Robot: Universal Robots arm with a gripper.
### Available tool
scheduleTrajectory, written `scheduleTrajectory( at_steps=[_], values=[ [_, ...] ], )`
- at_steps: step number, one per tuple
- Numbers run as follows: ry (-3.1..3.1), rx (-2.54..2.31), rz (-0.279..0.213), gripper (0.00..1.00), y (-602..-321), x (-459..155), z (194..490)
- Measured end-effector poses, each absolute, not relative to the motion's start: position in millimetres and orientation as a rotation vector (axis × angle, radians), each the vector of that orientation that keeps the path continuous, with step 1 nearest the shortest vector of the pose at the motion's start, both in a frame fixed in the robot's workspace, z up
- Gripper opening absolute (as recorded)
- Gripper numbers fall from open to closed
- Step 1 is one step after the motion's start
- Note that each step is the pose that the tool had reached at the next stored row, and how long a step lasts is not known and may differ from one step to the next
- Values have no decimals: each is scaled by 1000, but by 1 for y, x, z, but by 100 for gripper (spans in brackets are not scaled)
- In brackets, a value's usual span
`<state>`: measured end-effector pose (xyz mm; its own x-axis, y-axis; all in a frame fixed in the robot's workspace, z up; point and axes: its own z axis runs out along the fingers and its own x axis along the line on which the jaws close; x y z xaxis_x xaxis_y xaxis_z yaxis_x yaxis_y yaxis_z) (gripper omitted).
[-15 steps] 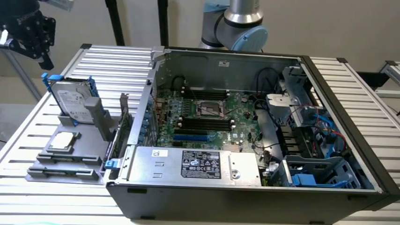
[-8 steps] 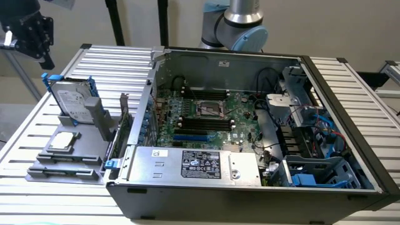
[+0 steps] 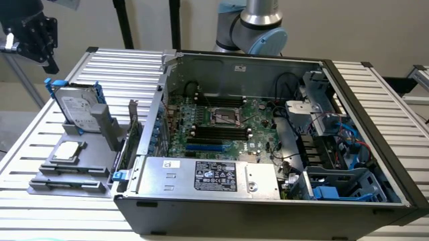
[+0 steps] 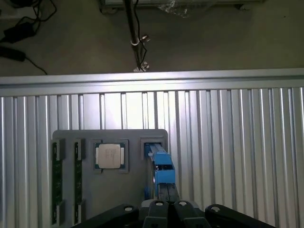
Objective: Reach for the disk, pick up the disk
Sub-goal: 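Pick up the disk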
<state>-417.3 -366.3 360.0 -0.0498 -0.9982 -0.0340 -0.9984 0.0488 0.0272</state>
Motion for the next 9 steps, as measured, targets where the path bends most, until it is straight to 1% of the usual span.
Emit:
scheduleTrajectory(
  at_steps=[3, 5, 6, 7, 8, 9],
  values=[
    [2271, -2161, 68, 12, -366, -417, 360],
    [2271, -2161, 68, 24, -366, -417, 360],
    [2271, -2161, 68, 24, -366, -417, 360],
    [2271, -2161, 68, 30, -366, -417, 360],
    [2271, -2162, 68, 30, -366, -417, 360],
    [2271, -2162, 68, 36, -366, -417, 360]
  ],
)
